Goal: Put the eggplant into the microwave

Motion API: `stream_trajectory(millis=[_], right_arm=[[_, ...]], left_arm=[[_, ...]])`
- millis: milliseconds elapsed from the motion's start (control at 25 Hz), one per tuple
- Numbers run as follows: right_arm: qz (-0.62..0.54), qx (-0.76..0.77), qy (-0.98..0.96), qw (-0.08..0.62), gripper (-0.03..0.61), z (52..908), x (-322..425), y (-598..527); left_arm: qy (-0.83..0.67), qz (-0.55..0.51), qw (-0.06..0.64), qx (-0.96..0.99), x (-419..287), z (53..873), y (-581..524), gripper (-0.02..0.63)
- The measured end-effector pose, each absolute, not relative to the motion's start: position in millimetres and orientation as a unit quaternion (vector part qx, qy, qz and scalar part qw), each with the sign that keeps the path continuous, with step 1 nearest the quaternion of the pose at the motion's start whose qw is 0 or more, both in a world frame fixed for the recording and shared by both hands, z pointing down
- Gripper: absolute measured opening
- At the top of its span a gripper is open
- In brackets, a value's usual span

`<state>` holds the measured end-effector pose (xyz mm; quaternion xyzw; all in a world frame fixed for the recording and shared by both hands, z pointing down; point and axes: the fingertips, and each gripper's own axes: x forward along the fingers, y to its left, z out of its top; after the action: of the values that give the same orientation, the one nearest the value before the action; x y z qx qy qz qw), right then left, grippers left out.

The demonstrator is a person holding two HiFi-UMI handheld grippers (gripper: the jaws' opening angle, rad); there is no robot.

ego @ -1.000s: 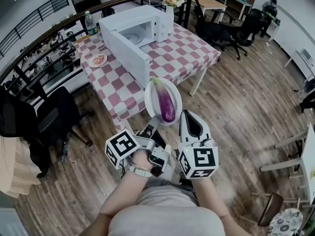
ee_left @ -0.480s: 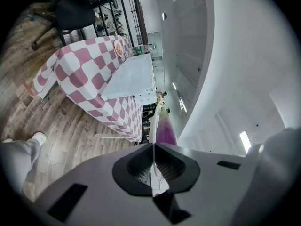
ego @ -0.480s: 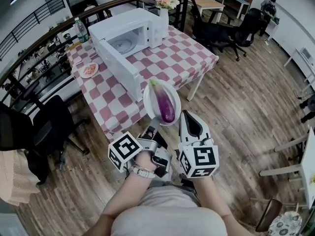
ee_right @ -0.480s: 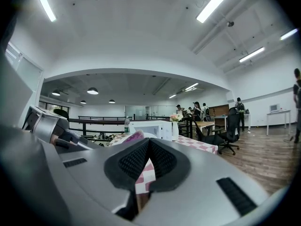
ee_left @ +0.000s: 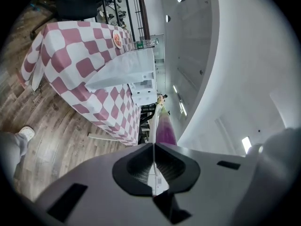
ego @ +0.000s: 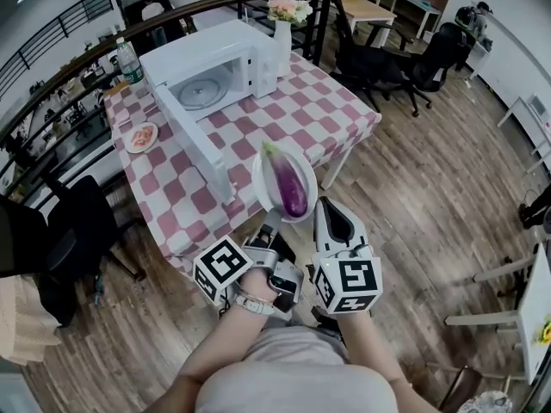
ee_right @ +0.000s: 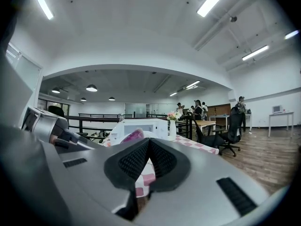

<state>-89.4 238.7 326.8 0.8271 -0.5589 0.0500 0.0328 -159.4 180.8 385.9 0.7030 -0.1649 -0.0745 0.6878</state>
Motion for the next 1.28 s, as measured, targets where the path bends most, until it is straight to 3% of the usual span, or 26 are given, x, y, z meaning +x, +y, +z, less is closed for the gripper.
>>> stream_trajectory(millis=[1280], right_arm=[[0.071, 0.798, -0.599, 0.009, 0.026, 341.6, 42.2, 116.4]], left_arm=[[-0.231, -0.114, 0.672, 0.695, -45.3, 390.0, 71.5, 0.014]])
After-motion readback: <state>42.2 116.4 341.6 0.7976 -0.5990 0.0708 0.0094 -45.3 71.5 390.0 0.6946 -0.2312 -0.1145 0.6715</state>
